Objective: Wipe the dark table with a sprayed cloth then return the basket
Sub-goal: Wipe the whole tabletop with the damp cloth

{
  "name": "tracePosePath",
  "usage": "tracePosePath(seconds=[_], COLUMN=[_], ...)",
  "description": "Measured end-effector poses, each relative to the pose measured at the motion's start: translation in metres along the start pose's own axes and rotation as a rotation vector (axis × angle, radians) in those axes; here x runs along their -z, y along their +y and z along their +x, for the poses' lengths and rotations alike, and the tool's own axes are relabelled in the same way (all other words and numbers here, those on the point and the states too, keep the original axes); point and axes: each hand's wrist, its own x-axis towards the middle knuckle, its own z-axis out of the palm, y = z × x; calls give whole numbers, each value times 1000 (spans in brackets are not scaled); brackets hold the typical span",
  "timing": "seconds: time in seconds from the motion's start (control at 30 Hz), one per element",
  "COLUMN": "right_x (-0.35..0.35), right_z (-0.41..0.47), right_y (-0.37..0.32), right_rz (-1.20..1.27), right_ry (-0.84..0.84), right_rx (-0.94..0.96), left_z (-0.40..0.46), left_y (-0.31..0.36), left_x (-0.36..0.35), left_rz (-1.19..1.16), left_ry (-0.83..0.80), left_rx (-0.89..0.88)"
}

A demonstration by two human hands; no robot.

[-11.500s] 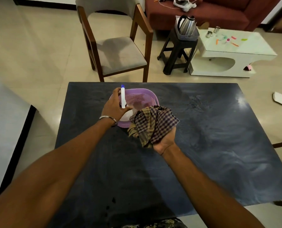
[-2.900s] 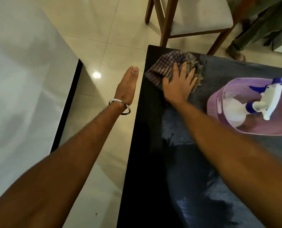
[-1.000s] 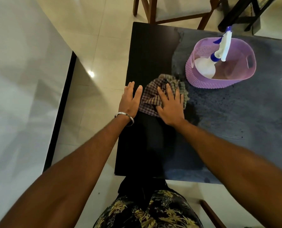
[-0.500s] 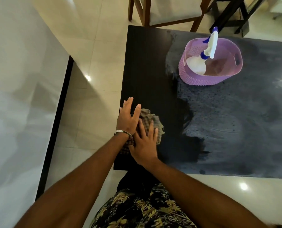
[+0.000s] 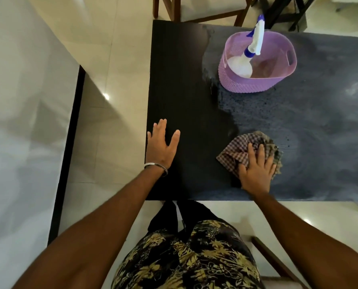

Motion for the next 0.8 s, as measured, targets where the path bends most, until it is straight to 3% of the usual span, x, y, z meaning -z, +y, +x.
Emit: tracePosePath(seconds=[0.07, 0.13, 0.33, 0.53, 0.63, 0.8], right_x=[-6, -17, -62, -58, -57, -28], right_z=[-9, -34, -121, -110, -105, -82], right_y=[-17, -42, -110, -69, -18, 93], right_rz=[22, 2, -85, -138, -141, -97], right_ry=[27, 1, -146, -173, -125, -58], right_rx=[-48, 20, 565, 796, 759, 514], left_z=[-6, -13, -36, -62, -78, -107], left_y=[-3, -4, -7, 7, 16, 26], left_x=[-1, -1, 0, -19, -34, -57], left_rz=[61, 98, 118, 71, 36, -29], left_ry=[2, 4, -11, -55, -82, -72], left_rx=[-4, 6, 4, 6, 27, 49])
